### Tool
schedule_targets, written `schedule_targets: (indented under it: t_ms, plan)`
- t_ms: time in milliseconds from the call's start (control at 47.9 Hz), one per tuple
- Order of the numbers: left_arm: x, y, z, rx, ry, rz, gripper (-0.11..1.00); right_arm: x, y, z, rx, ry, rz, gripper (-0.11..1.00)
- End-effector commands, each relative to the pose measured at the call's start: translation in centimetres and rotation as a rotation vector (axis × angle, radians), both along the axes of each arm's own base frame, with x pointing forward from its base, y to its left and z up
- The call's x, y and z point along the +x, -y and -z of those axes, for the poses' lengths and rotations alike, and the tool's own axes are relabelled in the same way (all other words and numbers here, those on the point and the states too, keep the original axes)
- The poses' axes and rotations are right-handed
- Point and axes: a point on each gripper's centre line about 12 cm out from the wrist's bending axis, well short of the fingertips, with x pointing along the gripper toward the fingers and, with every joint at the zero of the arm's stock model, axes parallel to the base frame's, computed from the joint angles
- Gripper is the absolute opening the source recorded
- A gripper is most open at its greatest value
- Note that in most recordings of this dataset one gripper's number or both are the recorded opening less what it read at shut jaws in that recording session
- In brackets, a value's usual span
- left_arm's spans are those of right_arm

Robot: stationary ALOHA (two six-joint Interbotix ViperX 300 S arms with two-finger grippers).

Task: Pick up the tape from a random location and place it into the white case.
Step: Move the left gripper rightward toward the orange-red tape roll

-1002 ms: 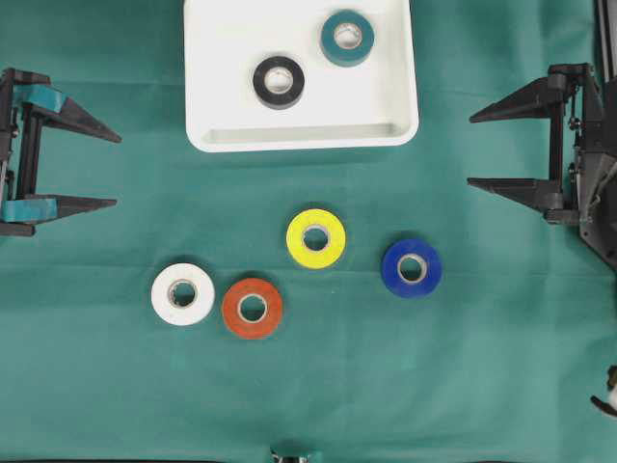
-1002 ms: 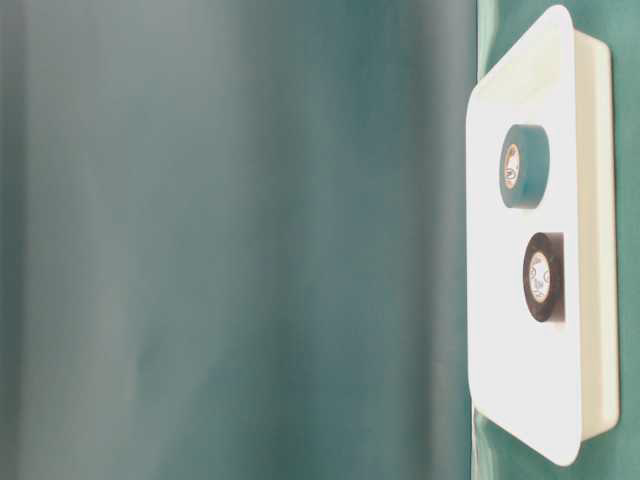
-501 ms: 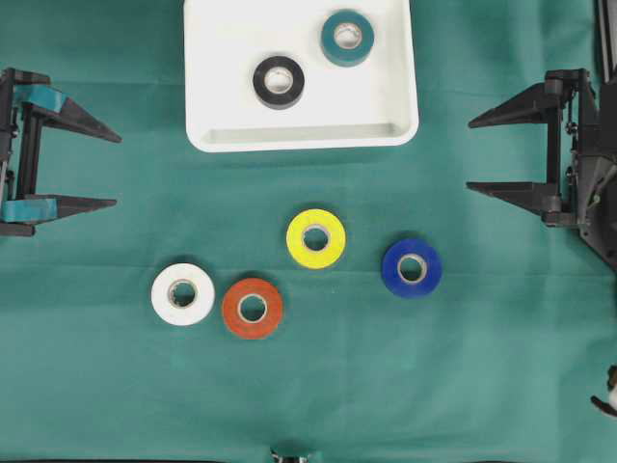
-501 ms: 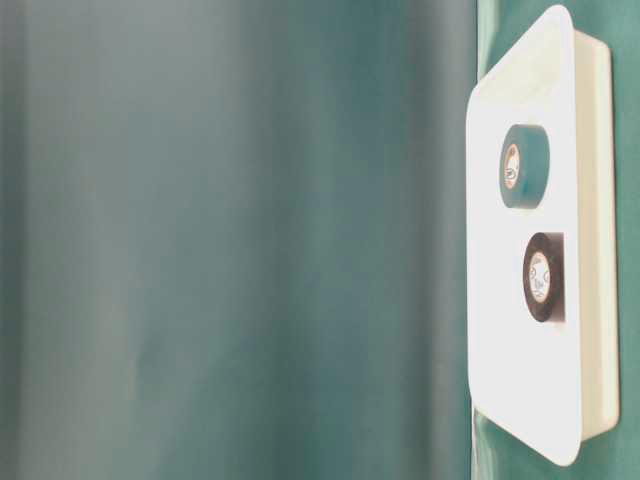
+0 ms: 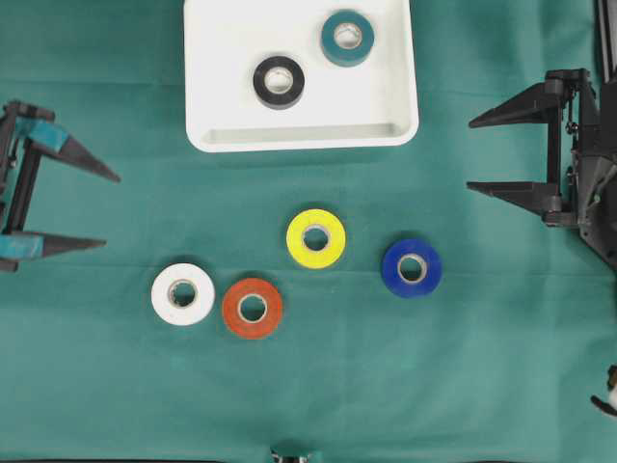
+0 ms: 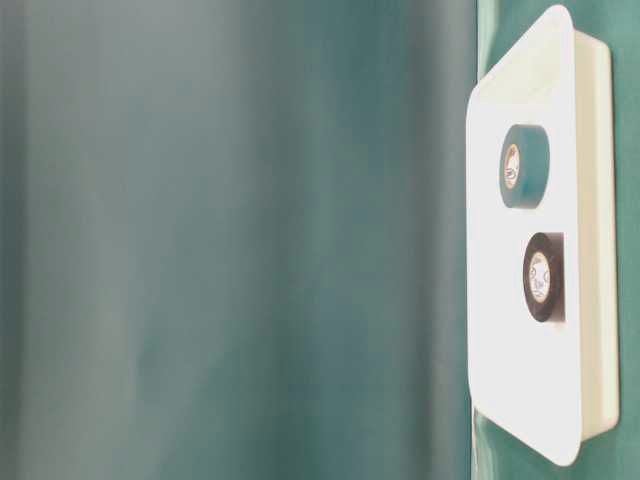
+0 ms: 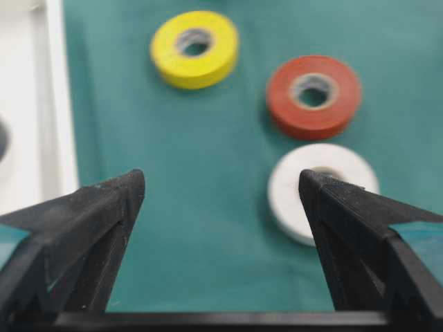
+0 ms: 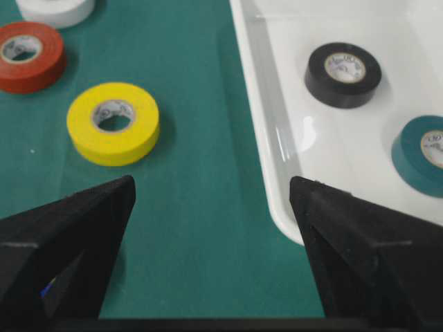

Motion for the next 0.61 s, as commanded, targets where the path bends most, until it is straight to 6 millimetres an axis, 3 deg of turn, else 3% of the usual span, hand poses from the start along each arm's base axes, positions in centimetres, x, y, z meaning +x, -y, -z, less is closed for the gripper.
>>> schedule_targets:
  t_ms: [0,585]
  plan:
    - [0.1,0.94,-0.58,-0.009,0.023,0.041,0.98,0.46,0.06,-1.13,0.0,0.026,0.002,0.9]
    - [0.05,1.7,-0.24,-0.077,-0.01,0.04,0.96,0.45,0.1,-1.15,-0.002,0.016,0.005,0.9]
